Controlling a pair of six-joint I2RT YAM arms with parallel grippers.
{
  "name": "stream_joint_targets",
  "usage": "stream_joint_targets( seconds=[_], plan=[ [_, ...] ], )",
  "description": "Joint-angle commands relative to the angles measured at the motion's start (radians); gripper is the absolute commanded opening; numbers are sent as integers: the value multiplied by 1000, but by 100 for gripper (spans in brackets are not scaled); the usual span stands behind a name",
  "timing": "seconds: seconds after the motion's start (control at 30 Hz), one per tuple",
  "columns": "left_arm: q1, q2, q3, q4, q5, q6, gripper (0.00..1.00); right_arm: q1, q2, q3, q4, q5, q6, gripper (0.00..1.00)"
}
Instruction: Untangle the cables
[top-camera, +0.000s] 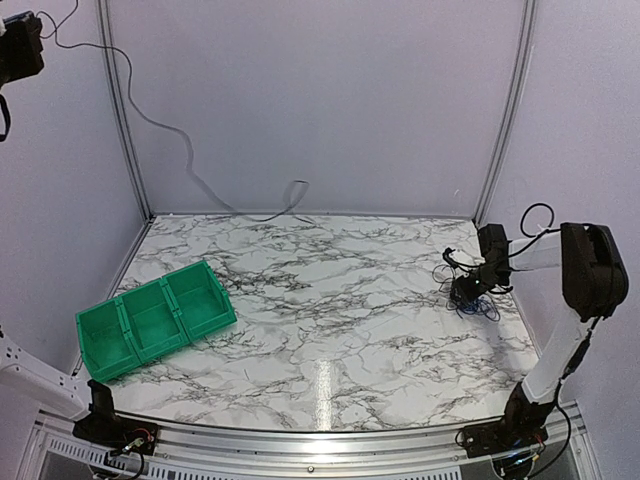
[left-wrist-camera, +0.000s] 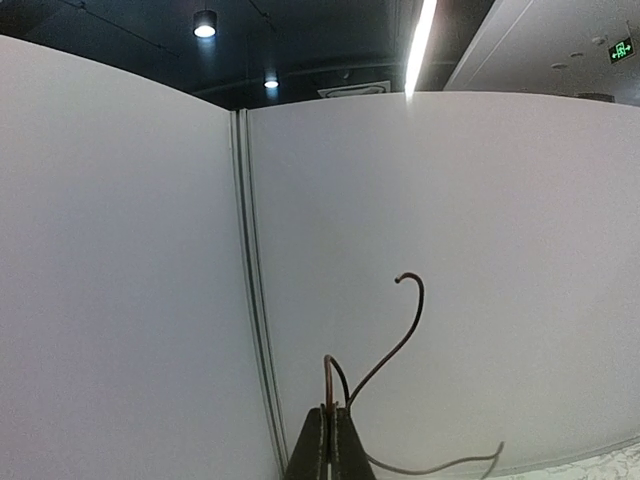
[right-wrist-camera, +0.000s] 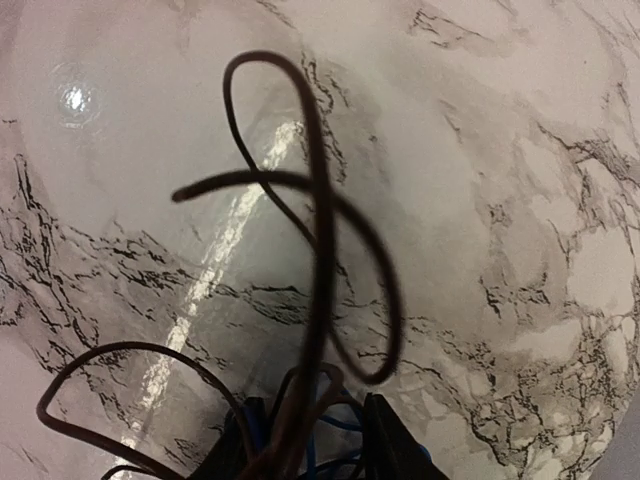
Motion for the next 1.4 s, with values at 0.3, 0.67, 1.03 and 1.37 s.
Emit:
stream_joint_targets(
  seconds=[0.3, 0.67, 1.03, 1.37],
  plan=[
    [-8, -57, -82, -40, -24, -47, 0, -1, -16, 37, -59, -101, -29, 38],
    [-18, 26, -91, -79, 59, -79, 0, 212, -248, 23, -235, -296, -164, 69],
    [-20, 107, 36, 80, 230, 29, 0, 265, -343, 62, -280, -436, -201, 75],
    [-34, 128, 64, 283, 600, 52, 0, 268, -293, -18, -181, -500, -177, 74]
  ],
)
